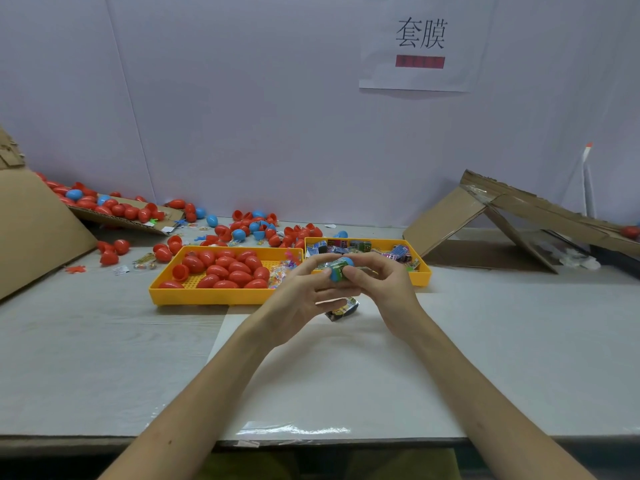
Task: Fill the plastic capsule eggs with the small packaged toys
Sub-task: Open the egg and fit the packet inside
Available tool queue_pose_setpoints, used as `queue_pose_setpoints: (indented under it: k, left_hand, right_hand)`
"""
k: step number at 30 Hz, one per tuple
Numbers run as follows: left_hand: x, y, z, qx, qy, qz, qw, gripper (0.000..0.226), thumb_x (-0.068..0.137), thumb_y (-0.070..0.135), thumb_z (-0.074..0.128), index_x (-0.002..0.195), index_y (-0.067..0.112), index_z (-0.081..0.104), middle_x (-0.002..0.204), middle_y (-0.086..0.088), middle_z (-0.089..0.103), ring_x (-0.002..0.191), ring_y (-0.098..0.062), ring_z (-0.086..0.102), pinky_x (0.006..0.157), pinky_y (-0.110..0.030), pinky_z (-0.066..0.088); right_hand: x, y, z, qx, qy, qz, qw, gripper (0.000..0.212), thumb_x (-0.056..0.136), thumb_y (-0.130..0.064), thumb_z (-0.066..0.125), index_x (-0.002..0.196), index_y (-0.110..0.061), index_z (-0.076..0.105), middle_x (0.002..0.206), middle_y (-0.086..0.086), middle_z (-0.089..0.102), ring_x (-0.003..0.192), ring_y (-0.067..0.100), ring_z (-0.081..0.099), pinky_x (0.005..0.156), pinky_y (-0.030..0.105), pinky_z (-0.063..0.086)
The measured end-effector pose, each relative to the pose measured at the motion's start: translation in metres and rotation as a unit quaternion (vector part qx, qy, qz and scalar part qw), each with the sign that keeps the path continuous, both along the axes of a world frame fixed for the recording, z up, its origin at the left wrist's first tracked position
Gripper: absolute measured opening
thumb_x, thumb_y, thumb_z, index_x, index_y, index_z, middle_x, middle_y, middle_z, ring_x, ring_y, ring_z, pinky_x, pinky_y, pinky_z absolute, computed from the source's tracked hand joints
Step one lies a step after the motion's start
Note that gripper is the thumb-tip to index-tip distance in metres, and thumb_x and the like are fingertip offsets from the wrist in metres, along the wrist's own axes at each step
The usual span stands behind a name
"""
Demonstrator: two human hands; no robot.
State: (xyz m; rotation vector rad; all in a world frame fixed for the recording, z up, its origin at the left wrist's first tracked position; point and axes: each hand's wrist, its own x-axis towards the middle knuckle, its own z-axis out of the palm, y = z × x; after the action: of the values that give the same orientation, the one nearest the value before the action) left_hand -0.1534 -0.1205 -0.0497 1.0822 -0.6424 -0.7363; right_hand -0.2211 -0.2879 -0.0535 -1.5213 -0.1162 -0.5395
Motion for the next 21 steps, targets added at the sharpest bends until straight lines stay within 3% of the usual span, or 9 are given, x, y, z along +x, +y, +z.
queue_pose_setpoints:
  k: [4,8,11,15,21]
  left_hand:
    - [-0.0005,-0.0002,0.0002,0.011,-0.001,-0.008,1.0,0.024,0.105,0.028,0.051,0.118,0.029,0.071,0.12,-0.017,0.072,0.112,-0.033,0.07,0.082,-0.03,0.059]
    - [-0.0007,-0.0009,0.0,0.016,-0.009,-0.006,1.0,0.025,0.106,0.03,0.05,0.126,0.024,0.064,0.12,-0.015,0.072,0.112,-0.031,0.07,0.081,-0.029,0.059]
    - [-0.0007,-0.0007,0.0008,0.008,-0.007,0.004,1.0,0.029,0.107,0.03,0.045,0.131,0.02,0.058,0.121,-0.015,0.072,0.113,-0.03,0.07,0.082,-0.031,0.058]
    - [-0.0037,0.0003,0.0037,0.019,-0.013,0.018,1.0,0.032,0.109,0.031,0.039,0.131,0.018,0.058,0.119,-0.014,0.073,0.112,-0.029,0.07,0.086,-0.033,0.056]
    - [-0.0076,-0.0055,0.0,0.041,-0.131,0.175,0.975,0.021,0.106,0.024,0.05,0.123,0.023,0.062,0.098,-0.002,0.078,0.088,-0.024,0.076,0.073,-0.028,0.058]
  right_hand:
    - [0.0018,-0.0041,-0.0013,-0.005,0.013,-0.022,1.0,0.013,0.076,-0.031,0.078,0.087,-0.025,0.081,0.094,0.002,0.075,0.098,0.024,0.072,0.087,0.042,0.058]
    - [0.0022,-0.0045,-0.0026,-0.003,0.009,-0.023,1.0,0.014,0.079,-0.032,0.077,0.09,-0.024,0.081,0.096,0.003,0.075,0.102,0.028,0.071,0.087,0.041,0.059]
    - [0.0017,-0.0018,-0.002,0.014,0.009,0.004,1.0,0.025,0.083,-0.038,0.076,0.103,-0.023,0.079,0.107,0.005,0.075,0.107,0.027,0.07,0.084,0.035,0.059]
    - [0.0024,-0.0026,-0.0024,-0.002,0.007,0.003,1.0,0.024,0.085,-0.025,0.075,0.108,-0.028,0.077,0.112,0.003,0.075,0.107,0.025,0.071,0.088,0.038,0.059]
    - [0.0042,-0.004,-0.0037,0.017,0.005,-0.011,1.0,0.023,0.086,-0.017,0.074,0.108,-0.01,0.075,0.105,0.01,0.075,0.102,0.033,0.072,0.091,0.054,0.057]
